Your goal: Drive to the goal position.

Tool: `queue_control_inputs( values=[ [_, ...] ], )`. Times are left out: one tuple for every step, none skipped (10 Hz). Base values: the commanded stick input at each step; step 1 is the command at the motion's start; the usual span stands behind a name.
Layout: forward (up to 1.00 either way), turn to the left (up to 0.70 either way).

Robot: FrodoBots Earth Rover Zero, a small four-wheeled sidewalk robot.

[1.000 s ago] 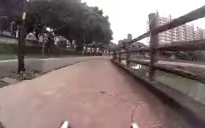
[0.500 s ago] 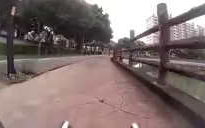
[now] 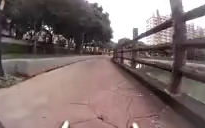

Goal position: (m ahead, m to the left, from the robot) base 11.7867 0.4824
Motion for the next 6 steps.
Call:
queue_control_inputs(
  values=[
    [0.70, 0.00],
    [0.70, 0.00],
    [0.70, 0.00],
    [0.70, 0.00],
    [0.70, 0.00],
    [0.70, 0.00]
  ],
)
